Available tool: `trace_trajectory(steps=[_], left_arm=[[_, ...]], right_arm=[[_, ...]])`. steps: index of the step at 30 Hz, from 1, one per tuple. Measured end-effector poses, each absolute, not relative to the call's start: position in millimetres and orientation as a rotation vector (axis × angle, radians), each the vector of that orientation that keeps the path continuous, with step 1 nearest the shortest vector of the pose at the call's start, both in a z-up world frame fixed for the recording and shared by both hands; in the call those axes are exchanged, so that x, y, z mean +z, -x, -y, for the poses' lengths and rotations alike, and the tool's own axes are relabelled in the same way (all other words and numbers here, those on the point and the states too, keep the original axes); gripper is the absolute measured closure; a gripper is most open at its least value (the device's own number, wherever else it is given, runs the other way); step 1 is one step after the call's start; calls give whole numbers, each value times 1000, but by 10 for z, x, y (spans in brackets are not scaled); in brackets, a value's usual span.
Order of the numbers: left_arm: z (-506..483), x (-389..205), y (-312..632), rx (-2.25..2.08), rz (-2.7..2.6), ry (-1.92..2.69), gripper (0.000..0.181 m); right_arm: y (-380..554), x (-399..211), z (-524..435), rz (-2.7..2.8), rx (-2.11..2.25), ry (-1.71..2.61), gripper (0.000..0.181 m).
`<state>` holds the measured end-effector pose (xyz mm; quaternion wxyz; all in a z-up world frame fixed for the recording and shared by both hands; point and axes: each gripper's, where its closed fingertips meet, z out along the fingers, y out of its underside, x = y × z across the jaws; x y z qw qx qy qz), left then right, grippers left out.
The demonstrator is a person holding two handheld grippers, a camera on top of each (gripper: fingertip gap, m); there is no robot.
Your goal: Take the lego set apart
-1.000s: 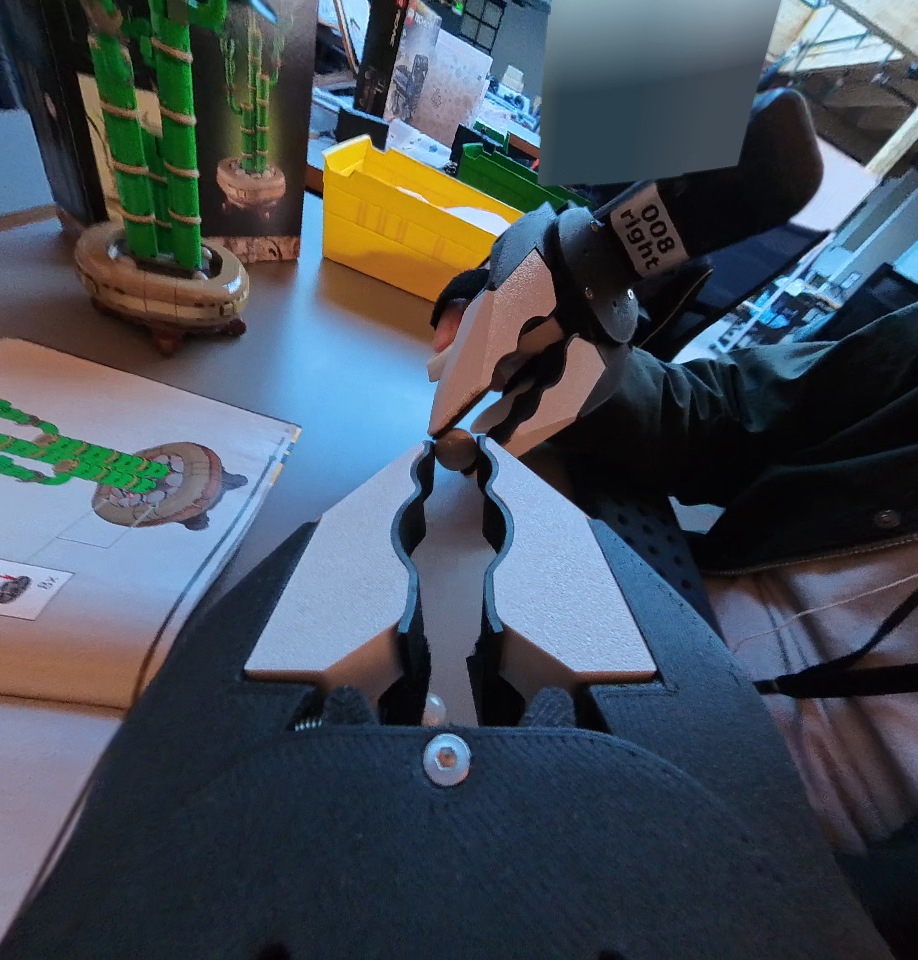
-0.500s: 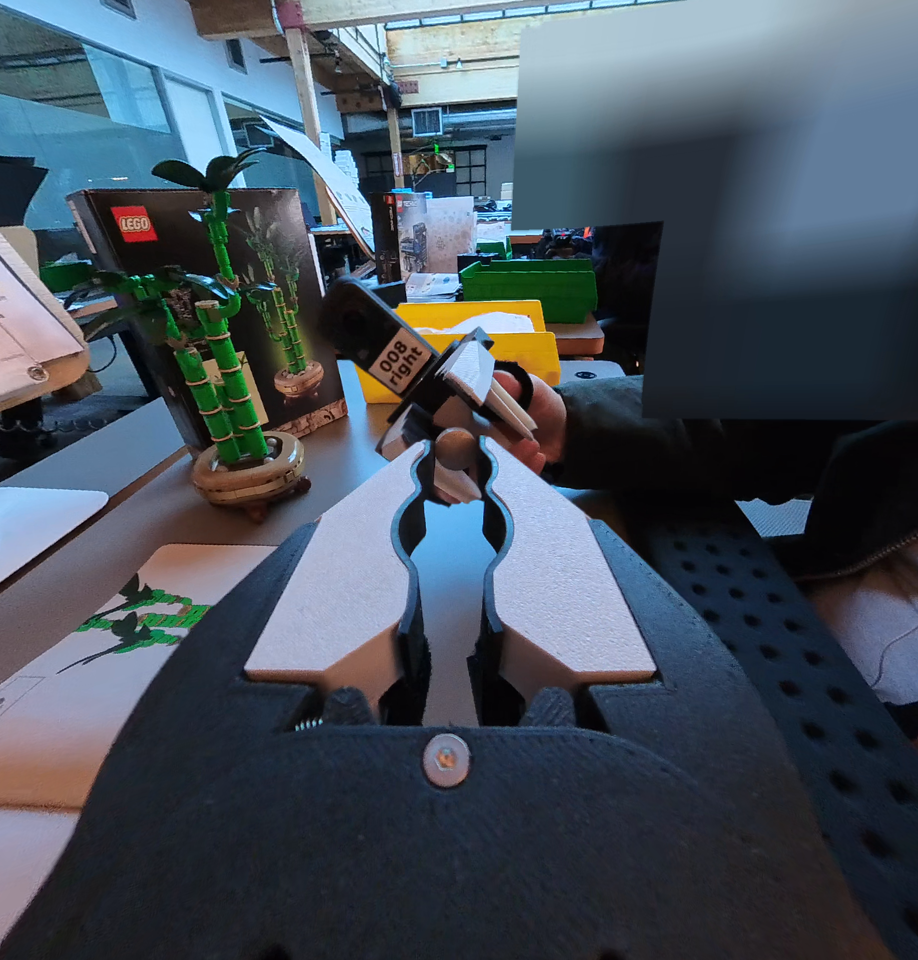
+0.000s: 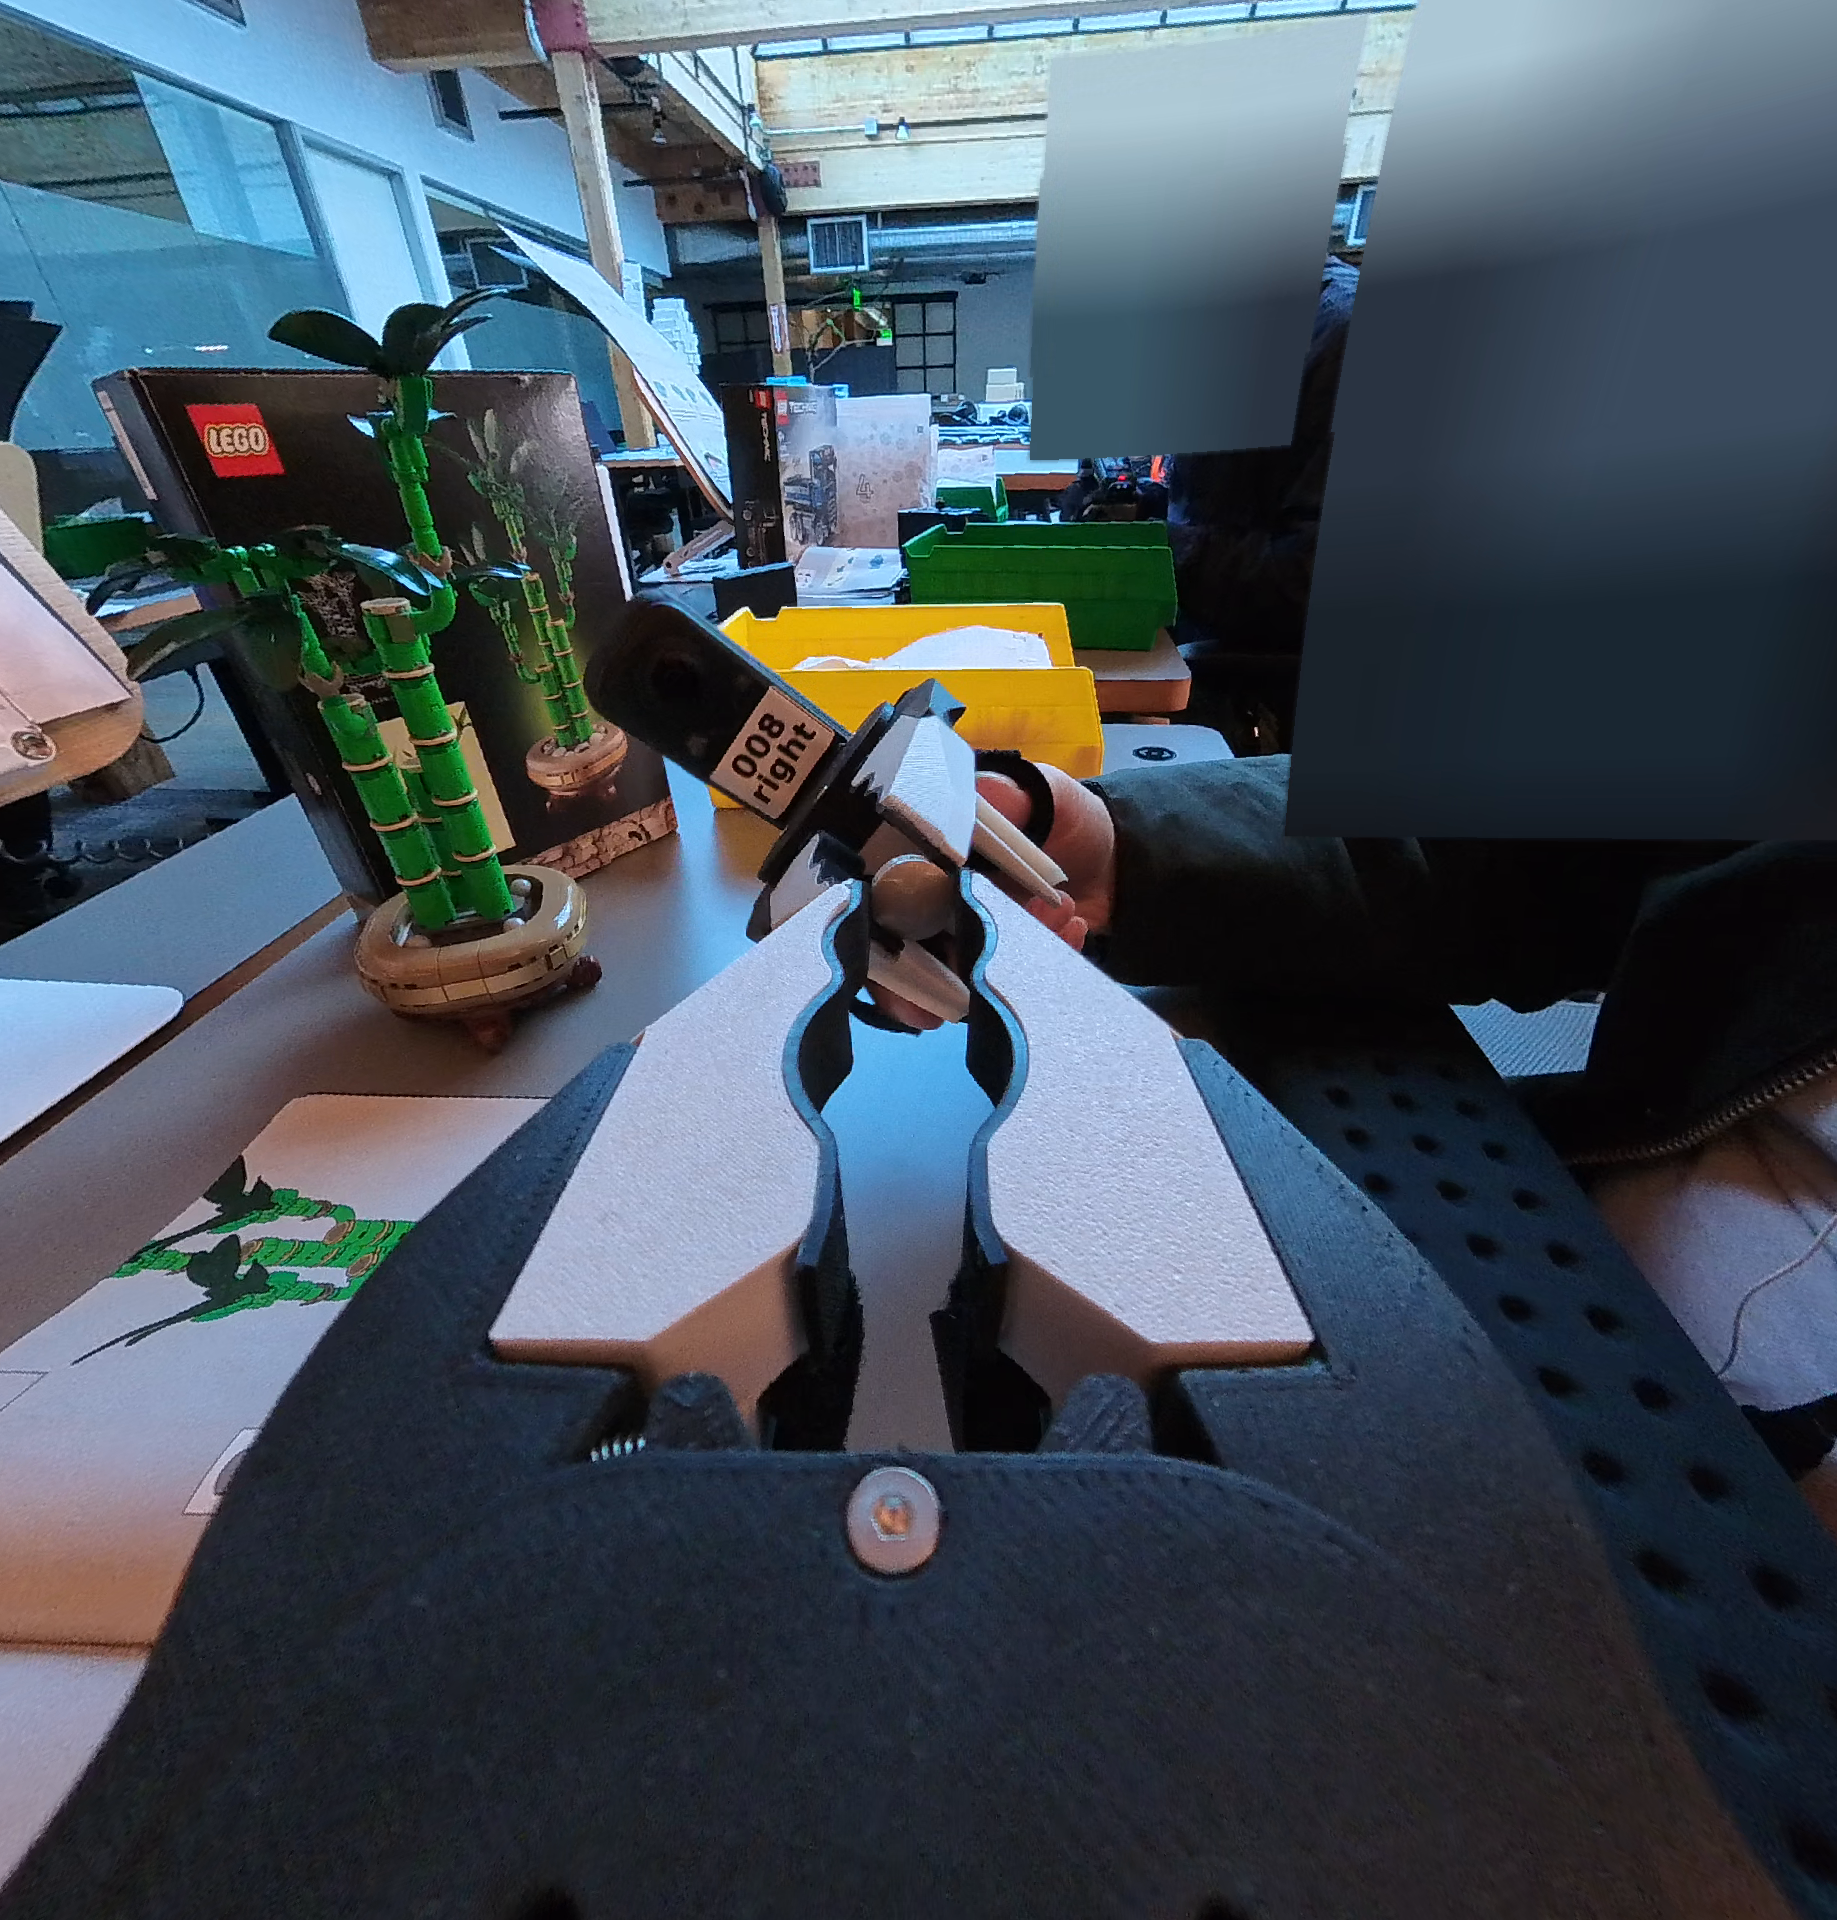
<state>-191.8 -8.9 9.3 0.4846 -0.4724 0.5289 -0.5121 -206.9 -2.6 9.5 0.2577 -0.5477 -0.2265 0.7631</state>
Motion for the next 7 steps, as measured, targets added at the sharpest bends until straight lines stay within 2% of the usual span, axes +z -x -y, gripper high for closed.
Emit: trace_trajectory(steps=[6, 7], left_arm=[[65, 76, 1912, -1211, -1282, 1149, 166], [26, 70, 1913, -1166, -1267, 1153, 155]], right_arm=[[2062, 73, 5, 598, 2079, 1515, 168], [2050, 68, -9, 578, 2100, 1519, 167]])
